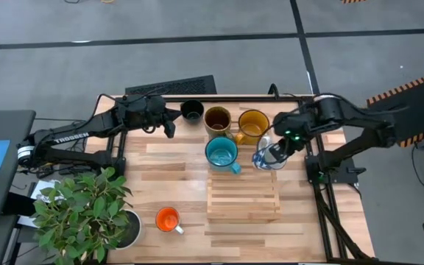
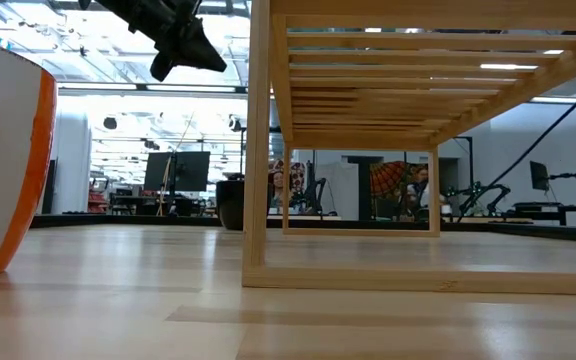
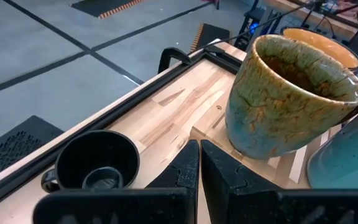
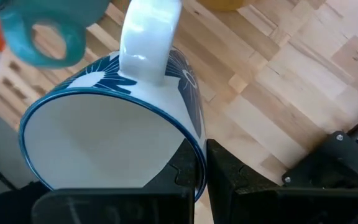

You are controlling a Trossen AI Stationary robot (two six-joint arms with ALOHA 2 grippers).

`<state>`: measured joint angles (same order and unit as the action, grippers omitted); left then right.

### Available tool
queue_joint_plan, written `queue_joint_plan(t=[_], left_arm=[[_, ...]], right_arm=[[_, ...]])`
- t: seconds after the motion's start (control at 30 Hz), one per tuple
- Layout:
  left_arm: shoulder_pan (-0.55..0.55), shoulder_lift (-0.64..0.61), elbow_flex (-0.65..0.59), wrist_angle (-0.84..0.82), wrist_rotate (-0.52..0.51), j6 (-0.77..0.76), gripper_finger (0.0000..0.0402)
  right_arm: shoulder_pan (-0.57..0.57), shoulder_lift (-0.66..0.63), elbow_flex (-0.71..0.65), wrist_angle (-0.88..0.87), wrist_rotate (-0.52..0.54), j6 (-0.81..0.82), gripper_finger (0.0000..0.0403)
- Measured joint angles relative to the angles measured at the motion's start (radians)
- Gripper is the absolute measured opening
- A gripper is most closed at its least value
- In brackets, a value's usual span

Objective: Place coffee mugs
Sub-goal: Put the white blue mug on the shelf

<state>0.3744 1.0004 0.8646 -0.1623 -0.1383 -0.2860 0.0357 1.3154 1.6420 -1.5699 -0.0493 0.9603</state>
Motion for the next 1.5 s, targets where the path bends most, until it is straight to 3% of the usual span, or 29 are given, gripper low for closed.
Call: queue_joint_plan(t=[1.2, 1.5], left_arm=[[0.0, 0.0, 0.0, -0.005, 0.001, -0.034, 0.0], [0.0, 0.0, 0.0, -0.005, 0.022, -0.037, 0.0]], right_arm=[[-0.052, 0.063, 0.0, 0.042, -0.005, -0.105, 0.0076], [-0.074, 0.063, 0.0, 0.055, -0.007, -0.145, 0.0148]])
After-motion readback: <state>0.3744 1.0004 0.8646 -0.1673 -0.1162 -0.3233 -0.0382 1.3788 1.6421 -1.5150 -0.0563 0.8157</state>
